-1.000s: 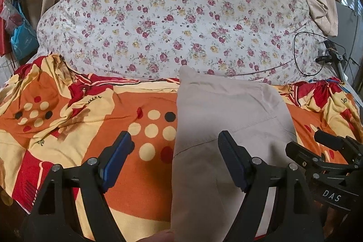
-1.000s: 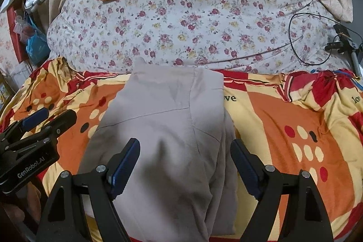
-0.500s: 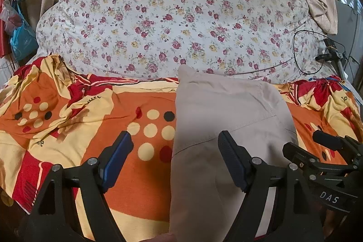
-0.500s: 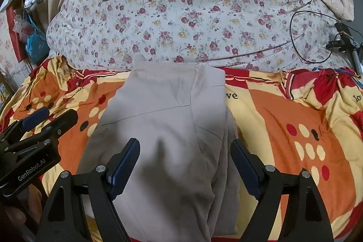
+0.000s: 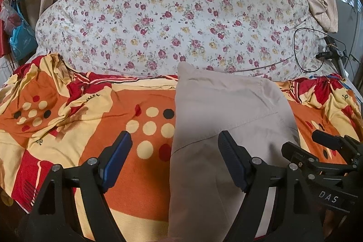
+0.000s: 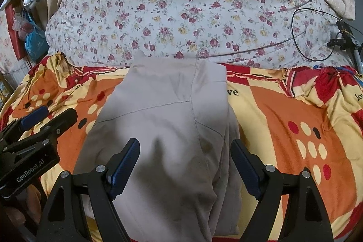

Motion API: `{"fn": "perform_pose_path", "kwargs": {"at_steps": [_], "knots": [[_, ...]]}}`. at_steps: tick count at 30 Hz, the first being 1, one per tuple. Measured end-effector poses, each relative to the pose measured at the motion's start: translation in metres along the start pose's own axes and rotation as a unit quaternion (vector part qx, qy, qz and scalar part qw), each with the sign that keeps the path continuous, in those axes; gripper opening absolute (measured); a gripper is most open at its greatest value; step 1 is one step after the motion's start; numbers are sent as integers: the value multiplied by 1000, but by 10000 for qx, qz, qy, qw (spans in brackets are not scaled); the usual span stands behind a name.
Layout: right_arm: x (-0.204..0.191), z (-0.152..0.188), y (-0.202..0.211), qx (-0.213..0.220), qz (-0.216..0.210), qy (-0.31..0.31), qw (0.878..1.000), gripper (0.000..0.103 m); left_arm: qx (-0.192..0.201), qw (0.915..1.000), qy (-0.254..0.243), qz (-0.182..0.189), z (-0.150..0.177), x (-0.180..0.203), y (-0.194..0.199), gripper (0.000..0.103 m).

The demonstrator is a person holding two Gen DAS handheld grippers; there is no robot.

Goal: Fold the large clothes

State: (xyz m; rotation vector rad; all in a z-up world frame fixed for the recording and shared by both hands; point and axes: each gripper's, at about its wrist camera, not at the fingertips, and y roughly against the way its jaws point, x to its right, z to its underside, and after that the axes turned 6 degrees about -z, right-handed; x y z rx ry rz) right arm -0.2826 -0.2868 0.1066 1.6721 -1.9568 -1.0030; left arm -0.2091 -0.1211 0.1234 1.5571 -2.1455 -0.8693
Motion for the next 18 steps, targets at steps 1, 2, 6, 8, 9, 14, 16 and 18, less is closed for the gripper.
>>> {"fn": "perform_pose_path", "kwargs": {"at_steps": [1, 2, 6, 8, 9, 14, 16, 18], "knots": [[0, 0, 1, 21, -16, -17, 10000, 83, -12, 10000, -12, -1, 0, 0, -1, 79], [1, 0, 1, 38, -21, -30, 10000, 83, -20, 10000, -17, -4, 0, 1, -1, 79], [1, 0, 1, 30, -4, -26, 10000, 83, -27, 10000, -17, 5, 1, 1, -2, 79], [2, 0, 0, 4, -7, -36, 10000, 83, -41, 10000, -14, 18, 1, 1, -3, 79], [3, 0, 0, -14, -2, -40, 10000, 83, -44, 10000, -1, 23, 1, 2, -3, 79], [3, 1, -3, -73, 10, -21, 10000, 83, -49, 10000, -10, 31, 1, 1, -3, 79], [2, 0, -5, -79, 4, -15, 10000, 83, -51, 10000, -21, 18, 1, 2, -4, 79], [2, 1, -5, -83, 7, -17, 10000, 83, -59, 10000, -24, 14, 1, 2, -4, 79]]}}
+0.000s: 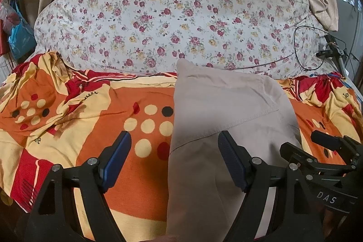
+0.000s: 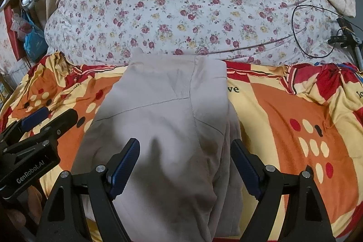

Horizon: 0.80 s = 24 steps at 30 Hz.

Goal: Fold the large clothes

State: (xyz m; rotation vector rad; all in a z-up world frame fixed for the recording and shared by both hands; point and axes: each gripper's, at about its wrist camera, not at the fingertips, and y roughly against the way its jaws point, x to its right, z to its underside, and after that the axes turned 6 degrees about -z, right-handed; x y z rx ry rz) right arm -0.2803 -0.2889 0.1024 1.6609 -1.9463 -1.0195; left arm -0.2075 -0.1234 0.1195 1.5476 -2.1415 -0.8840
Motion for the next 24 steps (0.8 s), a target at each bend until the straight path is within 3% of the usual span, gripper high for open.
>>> {"fn": "perform_pose_path", "kwargs": {"at_steps": [24], "knots": [[2, 3, -7, -99, 1, -46, 9999, 83, -39, 10000, -18, -16, 5, 5, -4, 79]]}}
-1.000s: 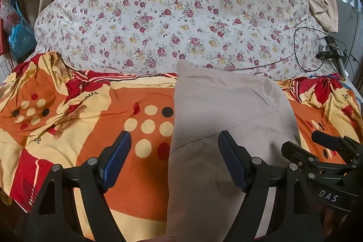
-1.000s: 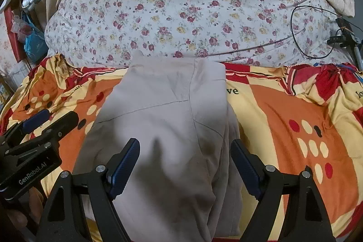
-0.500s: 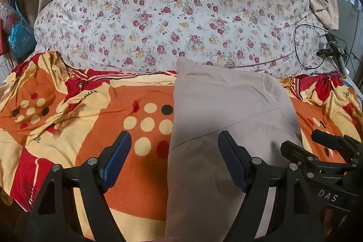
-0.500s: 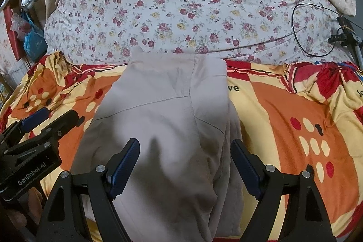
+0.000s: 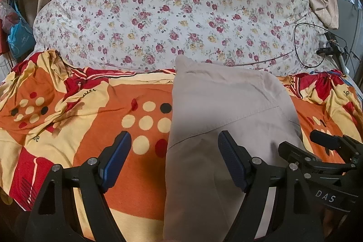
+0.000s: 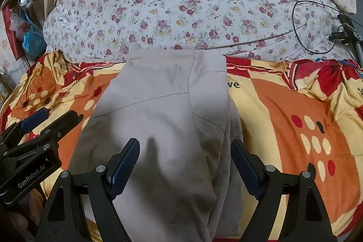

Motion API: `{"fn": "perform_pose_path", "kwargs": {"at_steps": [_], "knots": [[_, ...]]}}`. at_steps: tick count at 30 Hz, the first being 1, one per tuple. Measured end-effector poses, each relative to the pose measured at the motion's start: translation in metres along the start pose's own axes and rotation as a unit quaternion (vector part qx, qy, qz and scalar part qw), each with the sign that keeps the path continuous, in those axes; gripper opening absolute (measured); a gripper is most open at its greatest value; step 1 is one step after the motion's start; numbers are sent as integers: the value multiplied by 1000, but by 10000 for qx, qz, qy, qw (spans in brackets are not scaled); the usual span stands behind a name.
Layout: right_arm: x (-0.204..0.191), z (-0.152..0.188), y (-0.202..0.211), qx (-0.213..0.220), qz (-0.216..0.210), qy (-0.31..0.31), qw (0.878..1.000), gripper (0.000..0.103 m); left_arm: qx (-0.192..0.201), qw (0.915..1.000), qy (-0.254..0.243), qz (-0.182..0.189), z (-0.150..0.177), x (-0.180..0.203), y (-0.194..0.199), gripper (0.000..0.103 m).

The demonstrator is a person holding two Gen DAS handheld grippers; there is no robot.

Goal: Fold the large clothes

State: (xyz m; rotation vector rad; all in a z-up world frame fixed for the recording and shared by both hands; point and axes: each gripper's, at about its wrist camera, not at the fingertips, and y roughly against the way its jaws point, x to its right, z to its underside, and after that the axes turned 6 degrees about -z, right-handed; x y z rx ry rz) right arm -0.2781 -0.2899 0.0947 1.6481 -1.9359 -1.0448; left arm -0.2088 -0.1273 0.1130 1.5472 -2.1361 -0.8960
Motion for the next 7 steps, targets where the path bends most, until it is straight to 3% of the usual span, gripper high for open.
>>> {"fn": "perform_pose_path", "kwargs": {"at_steps": [7], "knots": [[1, 0, -4, -48, -11, 19, 10000, 83, -30, 9999, 62, 85, -1, -2, -5, 79]]}}
